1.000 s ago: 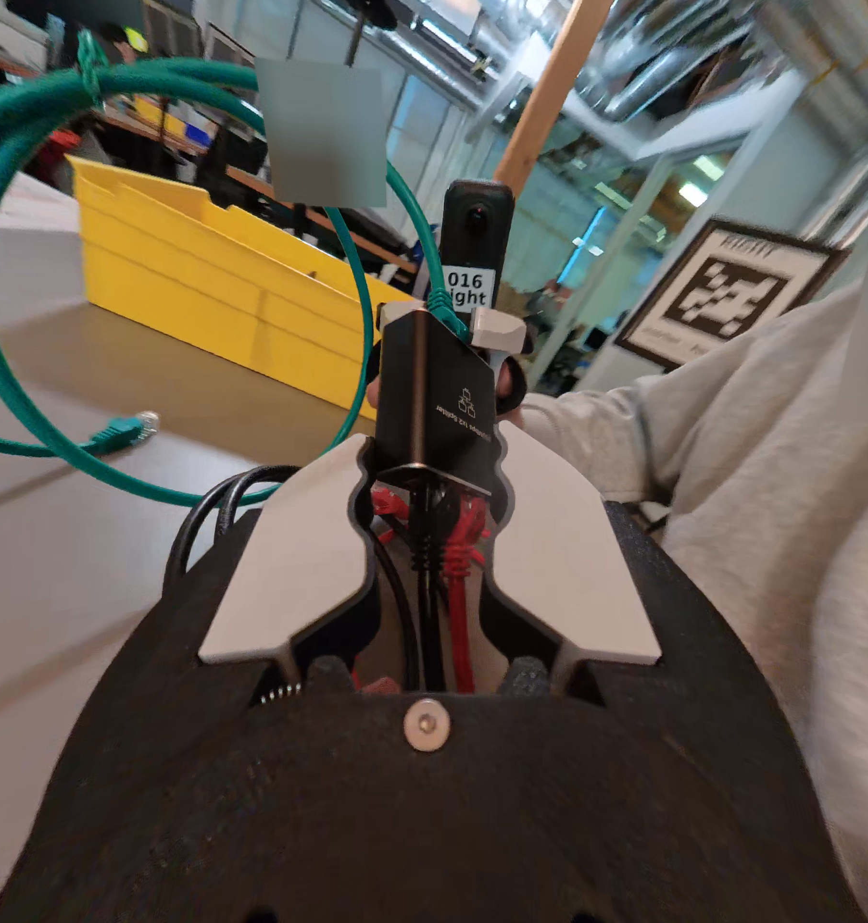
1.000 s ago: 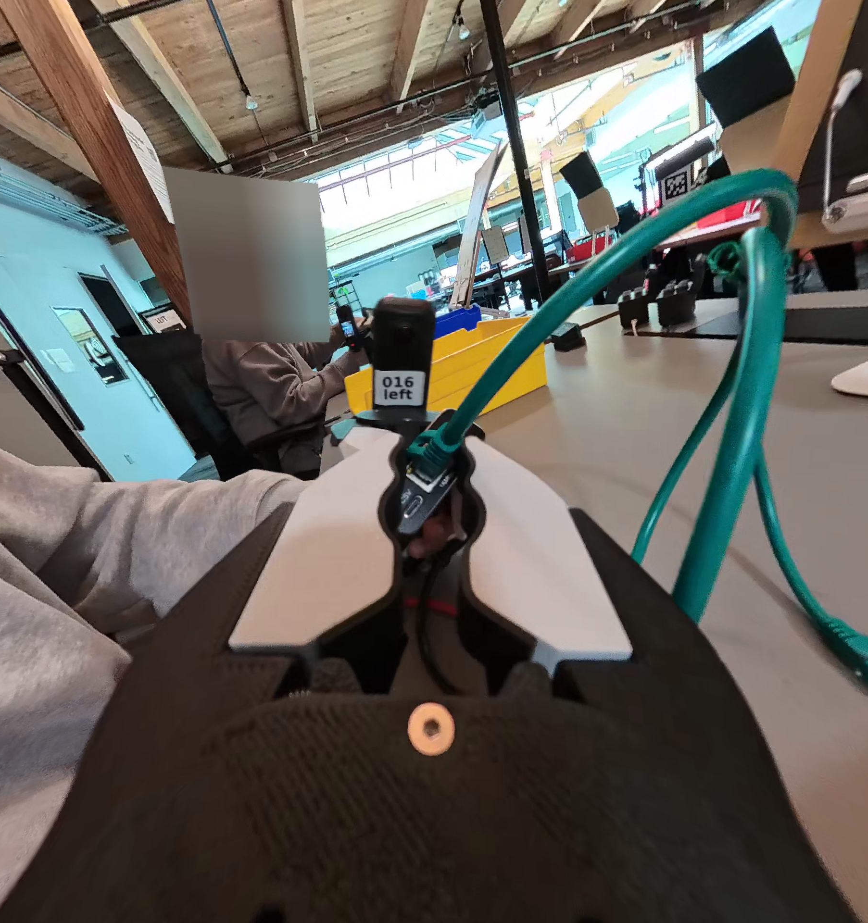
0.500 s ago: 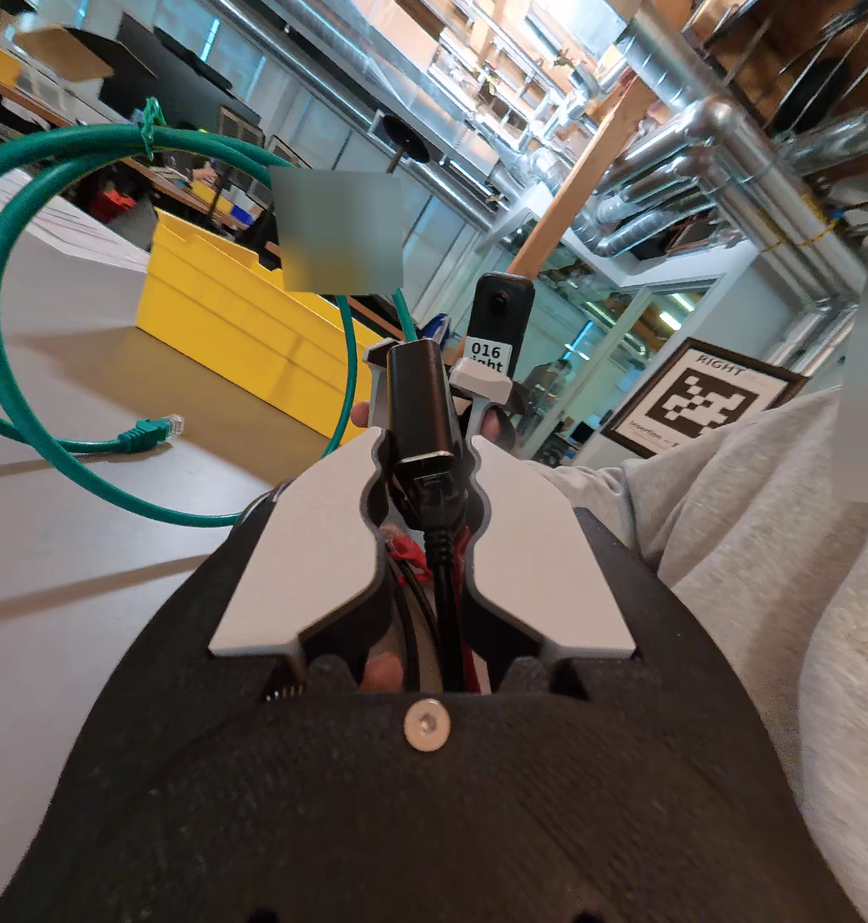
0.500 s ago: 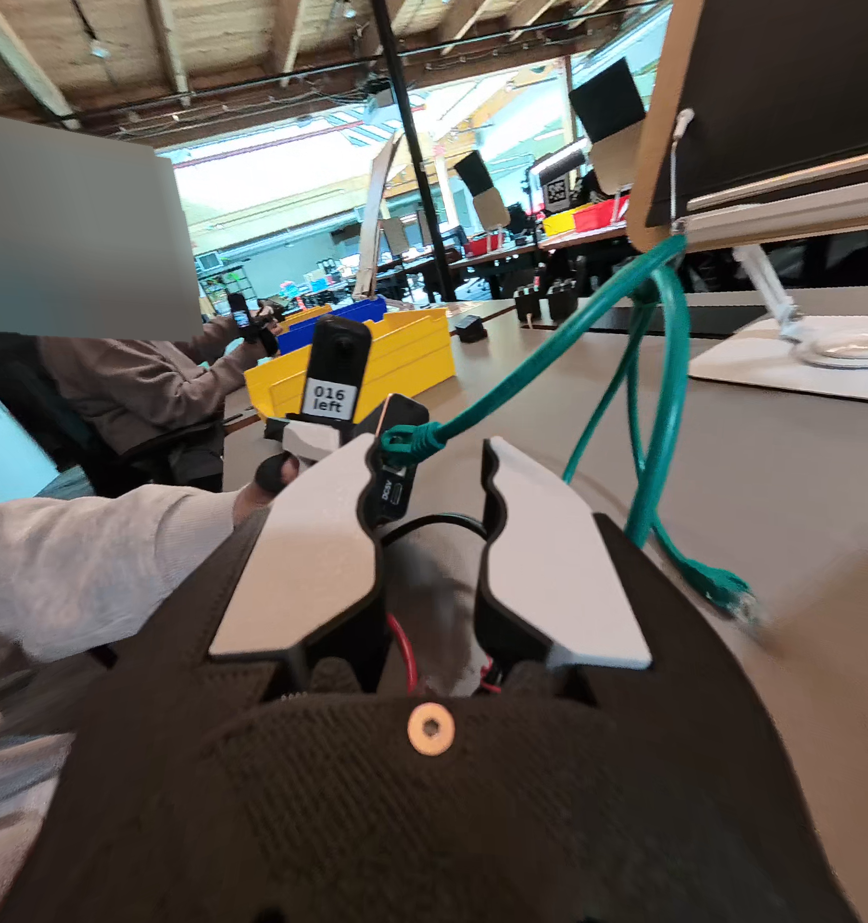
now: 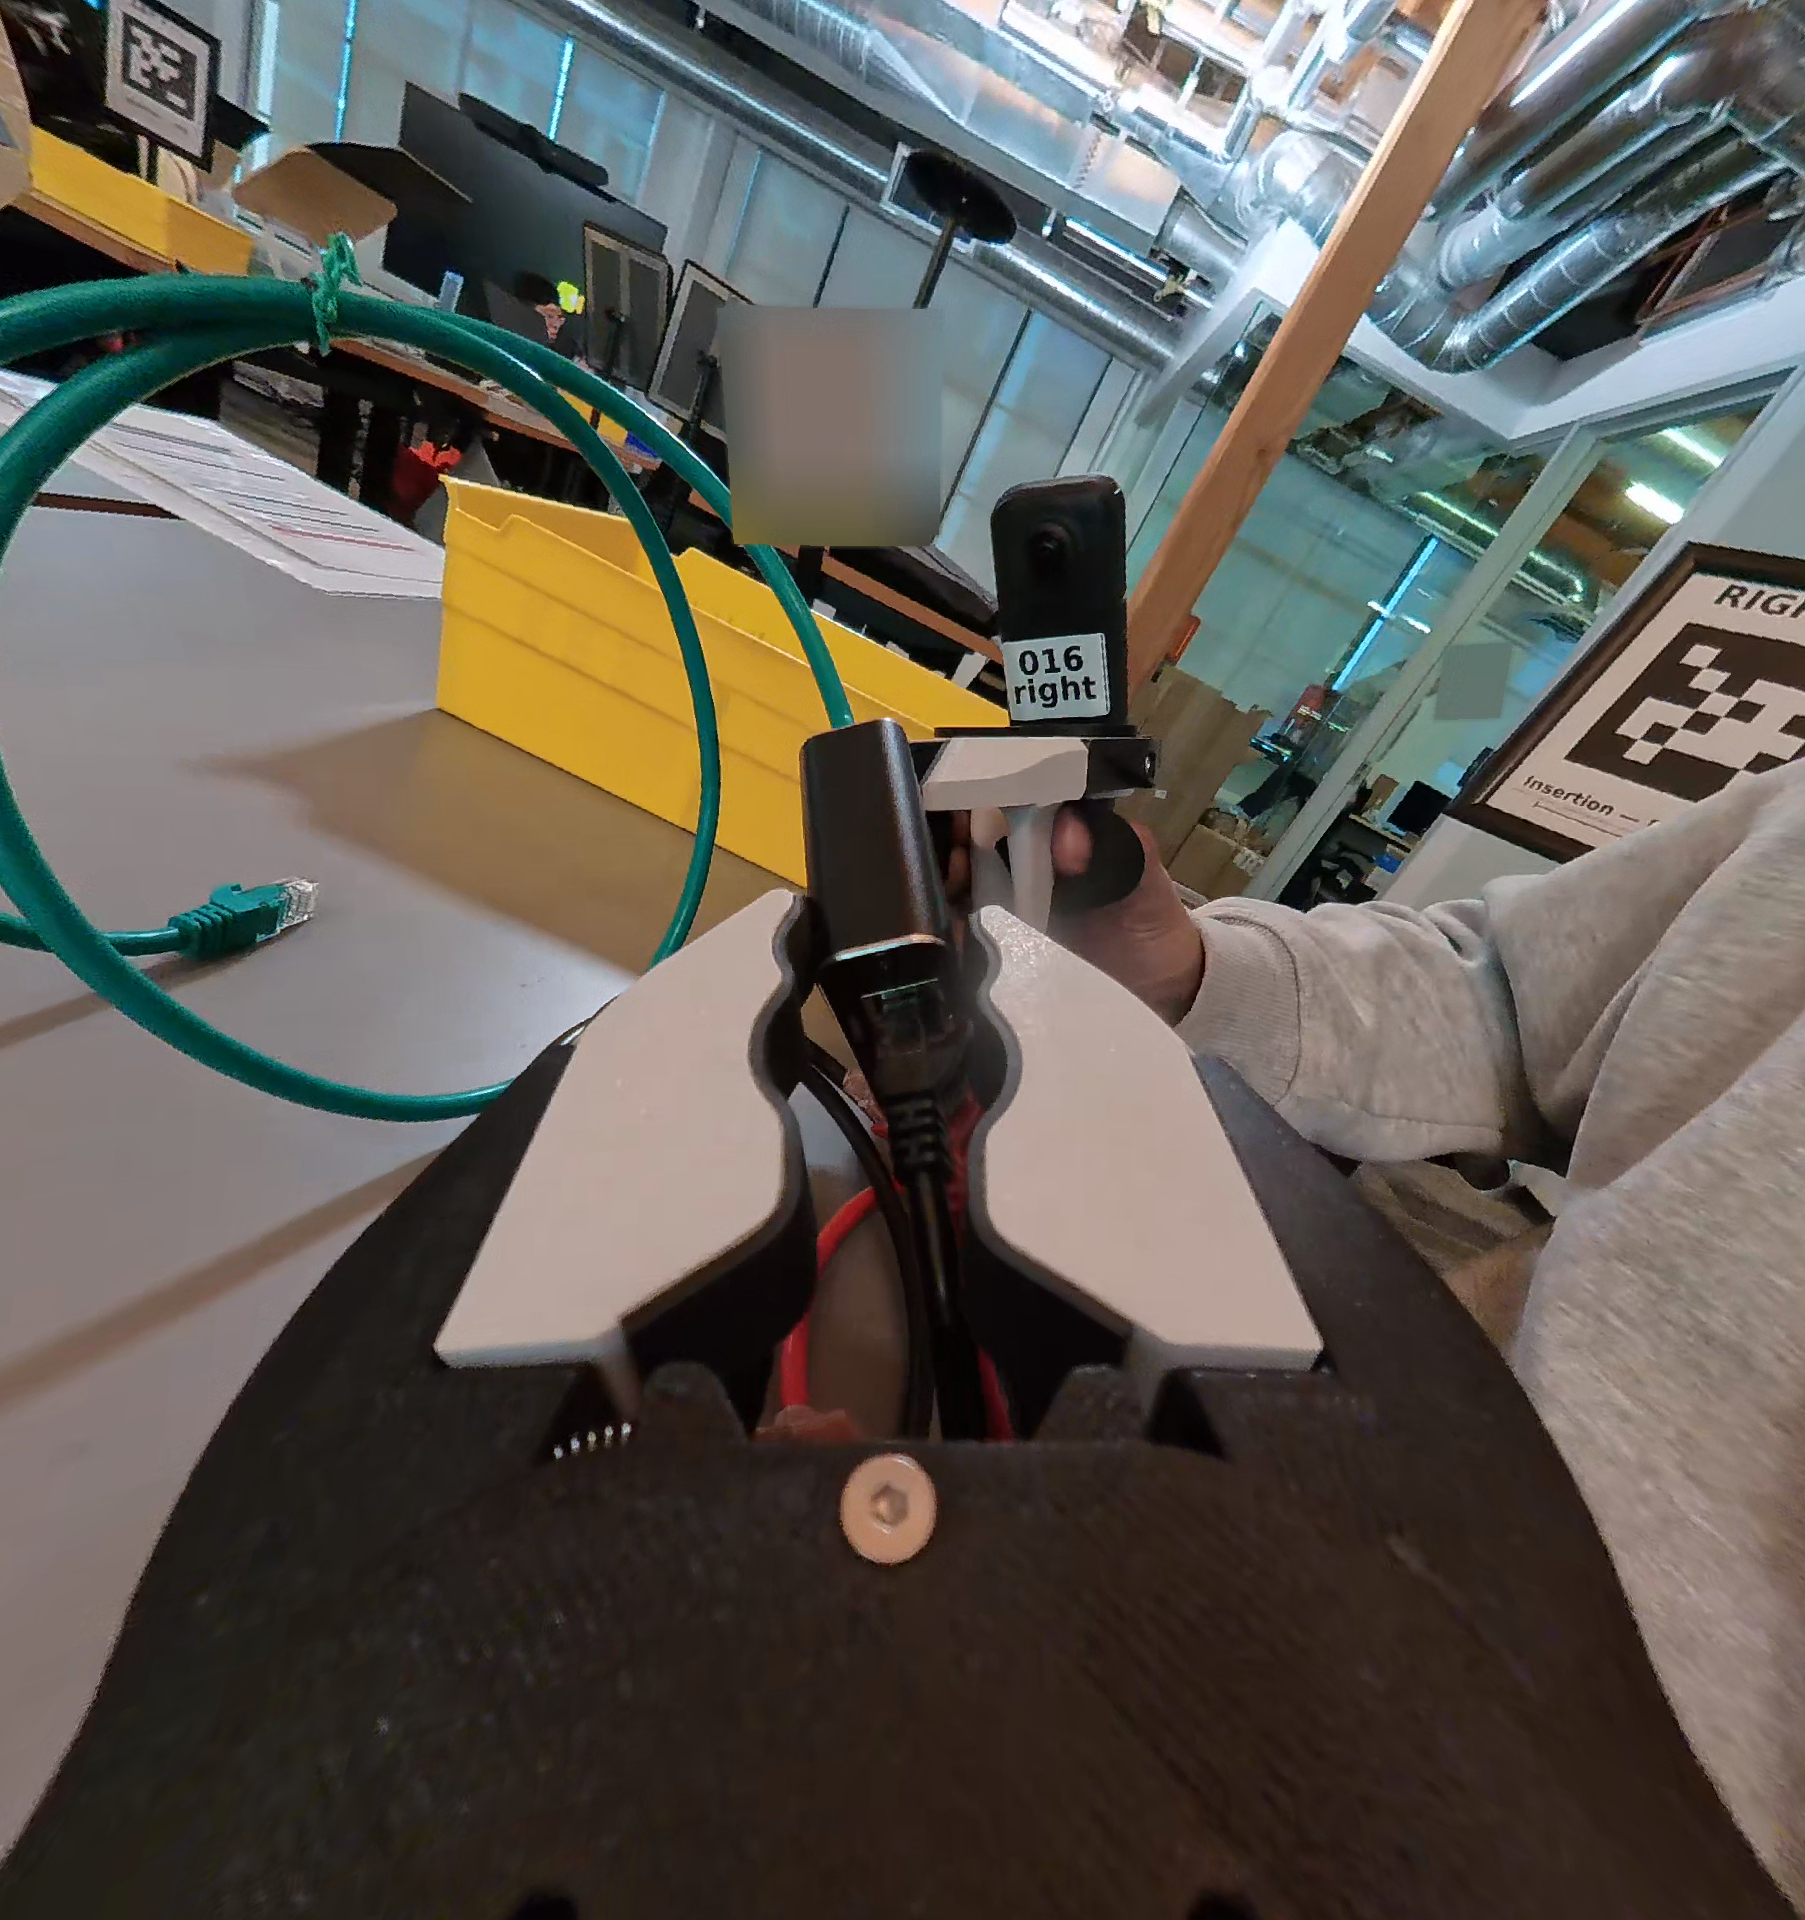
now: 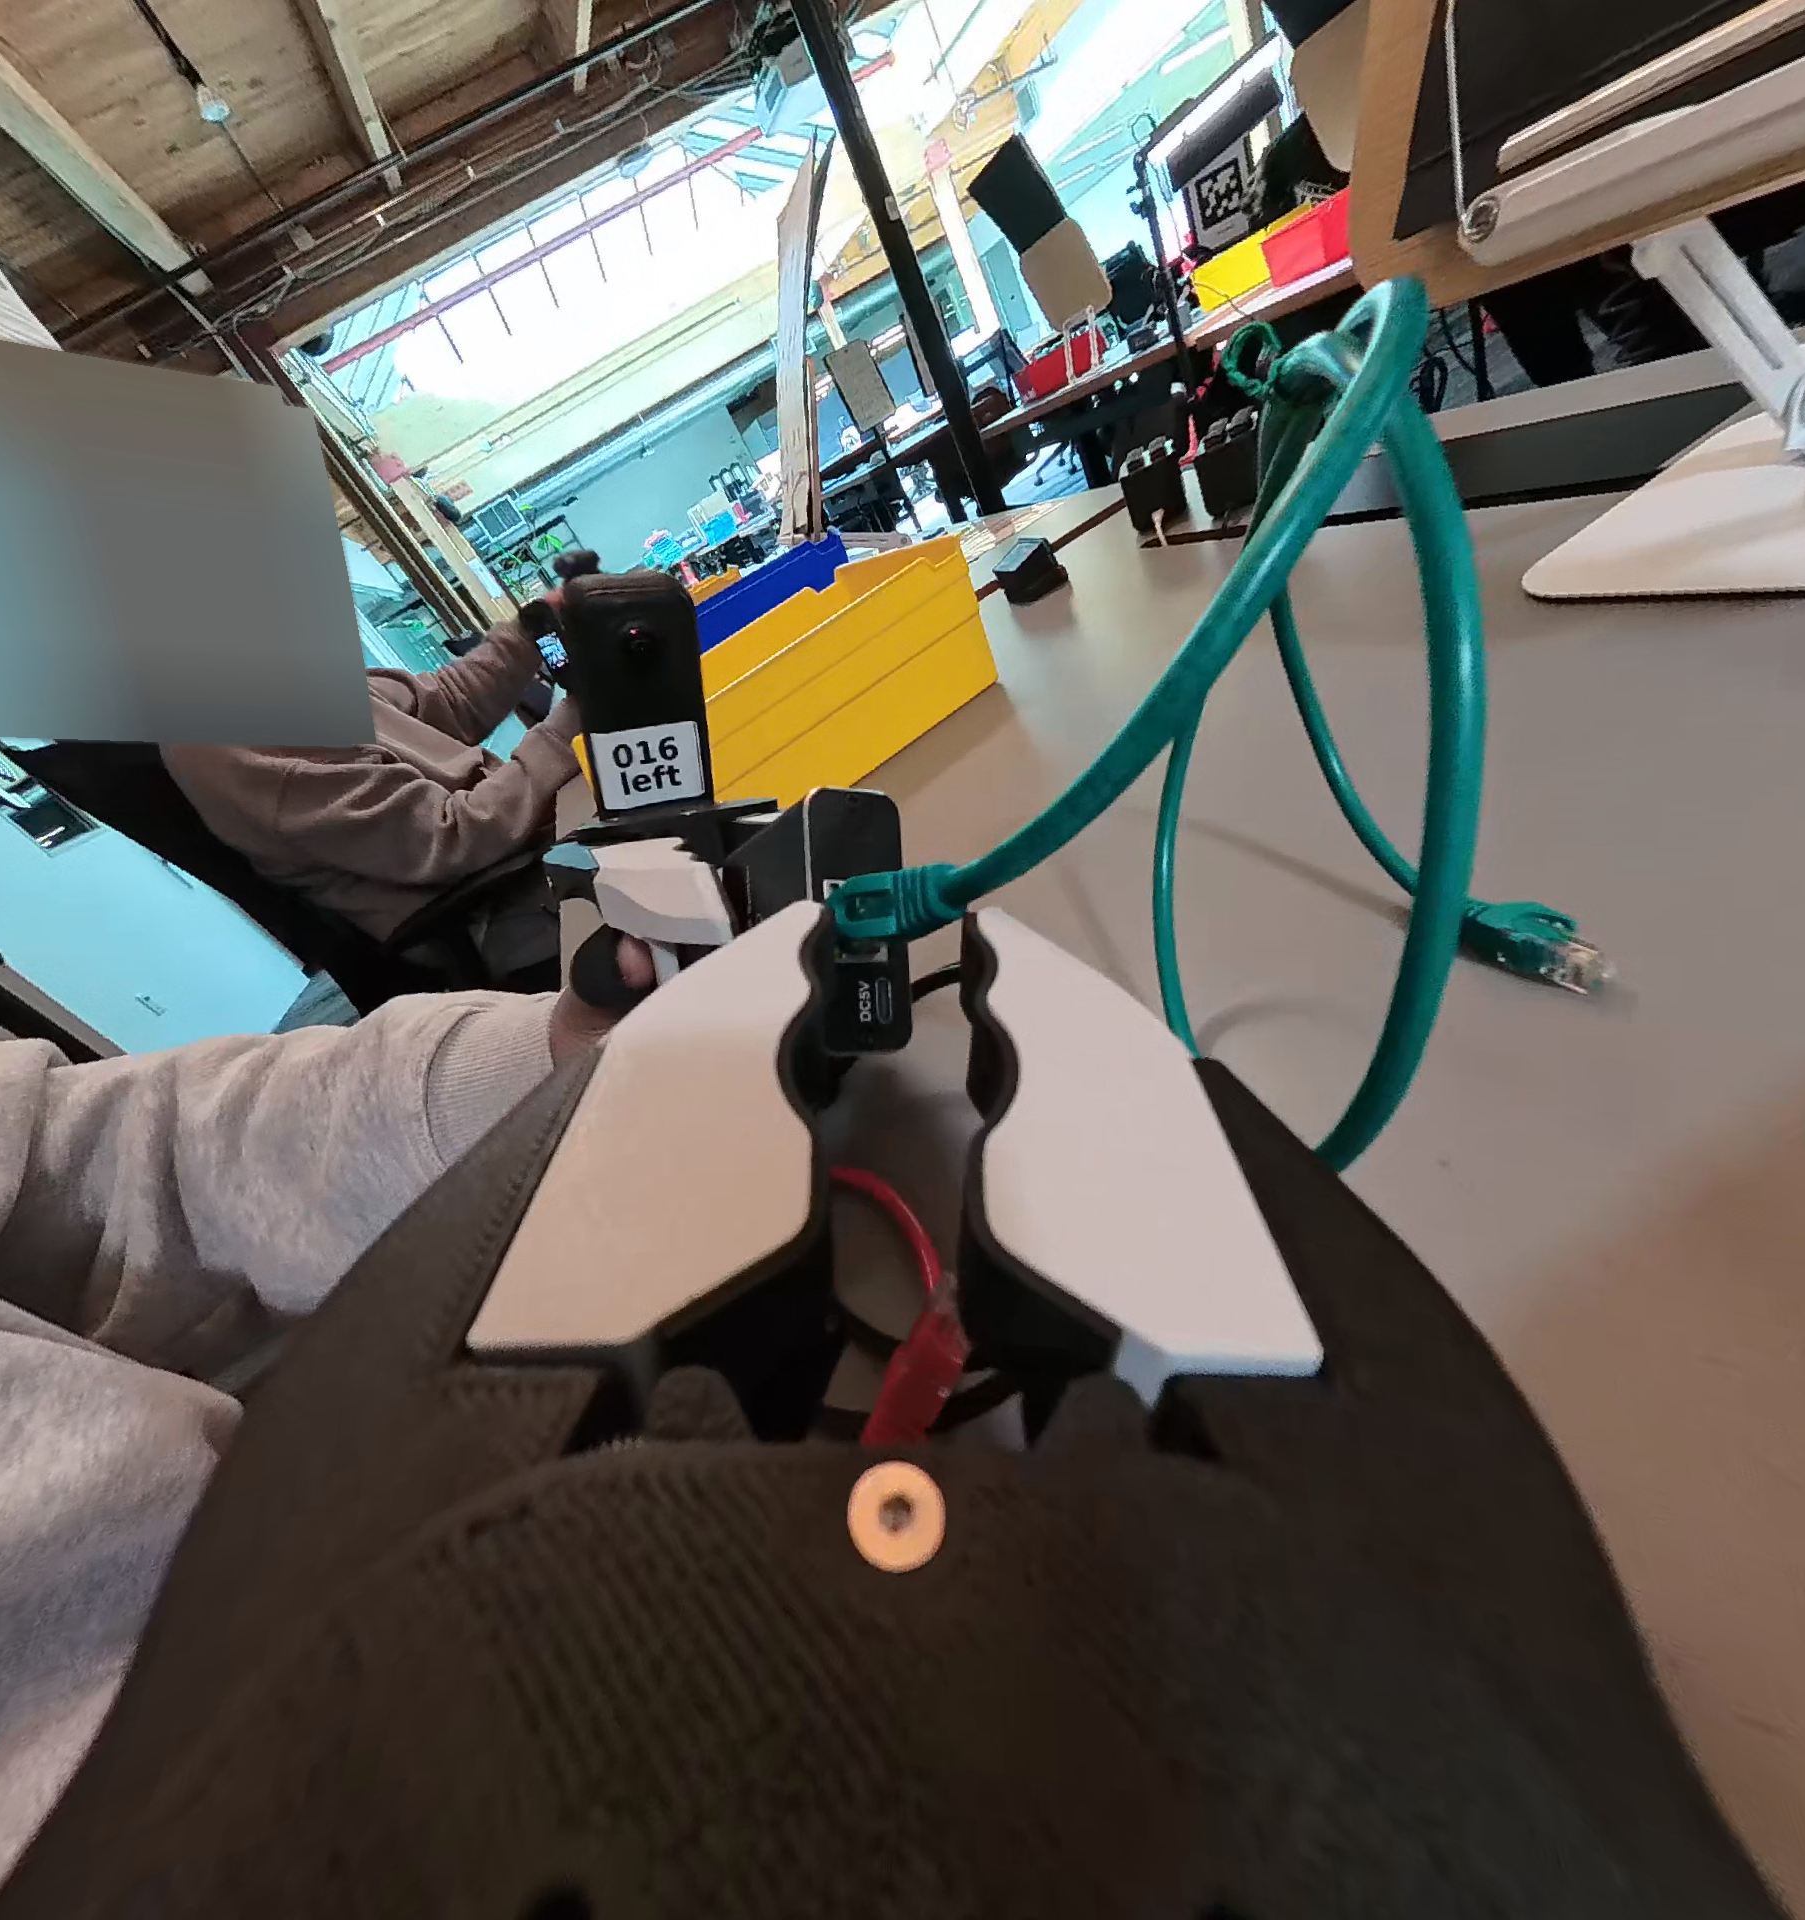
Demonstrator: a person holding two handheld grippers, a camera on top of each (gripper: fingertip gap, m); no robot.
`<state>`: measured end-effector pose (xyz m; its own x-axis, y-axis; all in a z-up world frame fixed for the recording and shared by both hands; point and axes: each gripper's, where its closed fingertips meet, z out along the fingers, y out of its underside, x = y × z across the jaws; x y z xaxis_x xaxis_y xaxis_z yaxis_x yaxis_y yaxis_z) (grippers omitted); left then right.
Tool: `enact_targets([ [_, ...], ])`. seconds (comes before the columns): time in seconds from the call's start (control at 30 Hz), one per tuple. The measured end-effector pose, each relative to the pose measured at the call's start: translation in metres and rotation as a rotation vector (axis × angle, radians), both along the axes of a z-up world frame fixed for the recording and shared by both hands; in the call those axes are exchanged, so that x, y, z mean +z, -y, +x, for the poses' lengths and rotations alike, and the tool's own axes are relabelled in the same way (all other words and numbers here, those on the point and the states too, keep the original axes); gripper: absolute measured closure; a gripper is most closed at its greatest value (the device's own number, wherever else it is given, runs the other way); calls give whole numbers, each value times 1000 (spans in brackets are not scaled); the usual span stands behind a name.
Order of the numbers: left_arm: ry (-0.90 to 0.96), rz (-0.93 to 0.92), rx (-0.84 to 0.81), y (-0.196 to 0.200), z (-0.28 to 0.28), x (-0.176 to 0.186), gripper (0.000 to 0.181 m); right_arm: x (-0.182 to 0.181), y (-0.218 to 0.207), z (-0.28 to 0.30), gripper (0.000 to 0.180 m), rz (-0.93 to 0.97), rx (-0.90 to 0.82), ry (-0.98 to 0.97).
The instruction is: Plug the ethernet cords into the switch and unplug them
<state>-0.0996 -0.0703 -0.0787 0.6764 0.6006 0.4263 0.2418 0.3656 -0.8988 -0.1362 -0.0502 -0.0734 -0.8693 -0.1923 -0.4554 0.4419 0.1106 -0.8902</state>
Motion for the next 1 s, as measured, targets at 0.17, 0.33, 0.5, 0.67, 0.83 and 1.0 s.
enact_targets([
  [0.17, 7, -10, 1, -1, 0, -1, 155, -3, 0, 0, 156, 12, 19, 28],
  [0.33, 13, -9, -1, -1, -1, -2, 155, -4, 0, 0, 156, 18, 22, 34],
  [0.5, 17, -2, -5, -1, -1, -2, 155, -4, 0, 0, 156, 14, 25, 45],
  [0.67, 21, 7, -7, 0, -1, -2, 155, -4, 1, 0, 157, 8, 19, 48],
  [0.83, 16, 16, -16, 0, 0, -1, 155, -1, 1, 1, 157, -15, 19, 53],
  [1.0, 14, 27, -31, 0, 1, 0, 154, 1, 1, 2, 158, -36, 22, 66],
])
